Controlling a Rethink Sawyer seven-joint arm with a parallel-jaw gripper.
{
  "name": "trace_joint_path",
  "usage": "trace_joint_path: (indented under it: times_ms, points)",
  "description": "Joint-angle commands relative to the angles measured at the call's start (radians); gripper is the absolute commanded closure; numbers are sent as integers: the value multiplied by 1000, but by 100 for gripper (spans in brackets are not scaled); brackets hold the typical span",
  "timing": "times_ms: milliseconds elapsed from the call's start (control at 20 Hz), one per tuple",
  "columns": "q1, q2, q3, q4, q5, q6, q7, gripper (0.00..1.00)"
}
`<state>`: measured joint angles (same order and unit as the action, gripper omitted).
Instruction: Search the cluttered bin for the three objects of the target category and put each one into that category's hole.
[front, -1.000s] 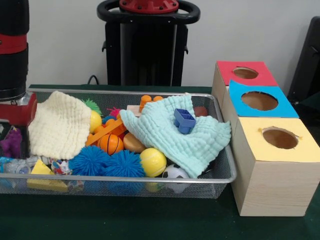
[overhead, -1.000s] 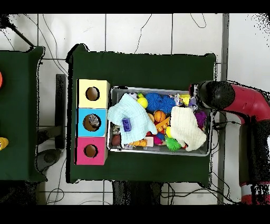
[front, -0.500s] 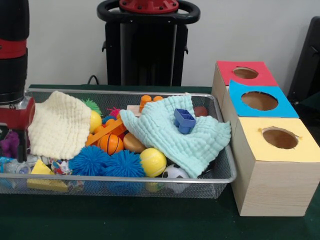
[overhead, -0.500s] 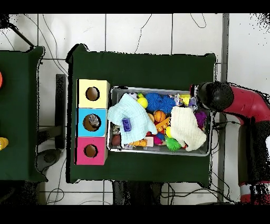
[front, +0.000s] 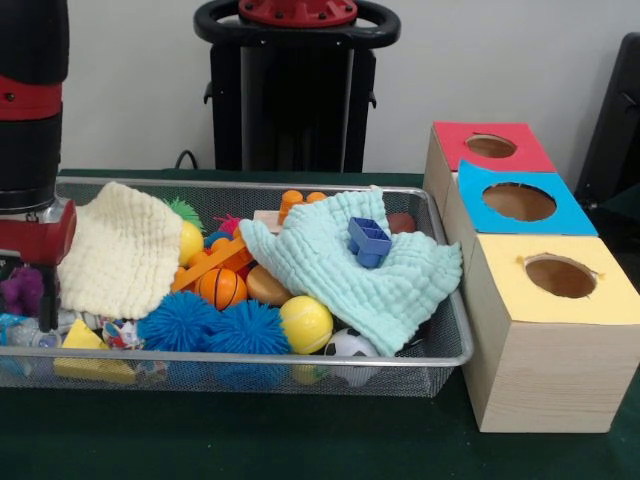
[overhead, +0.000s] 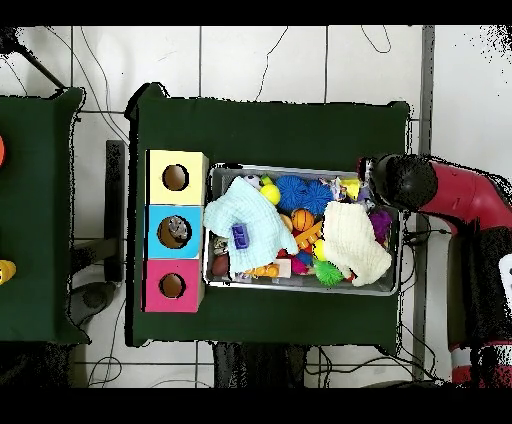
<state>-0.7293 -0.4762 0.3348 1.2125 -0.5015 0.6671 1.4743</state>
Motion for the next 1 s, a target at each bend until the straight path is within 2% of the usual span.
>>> trace_joint_path:
  times_ms: [50, 700, 1000]
  points:
    - [16, 46, -29, 89, -2, -57, 112, 0]
    - [39, 77, -48, 88, -2, -87, 120, 0]
    - [43, 48, -74, 146, 5, -101, 144, 0]
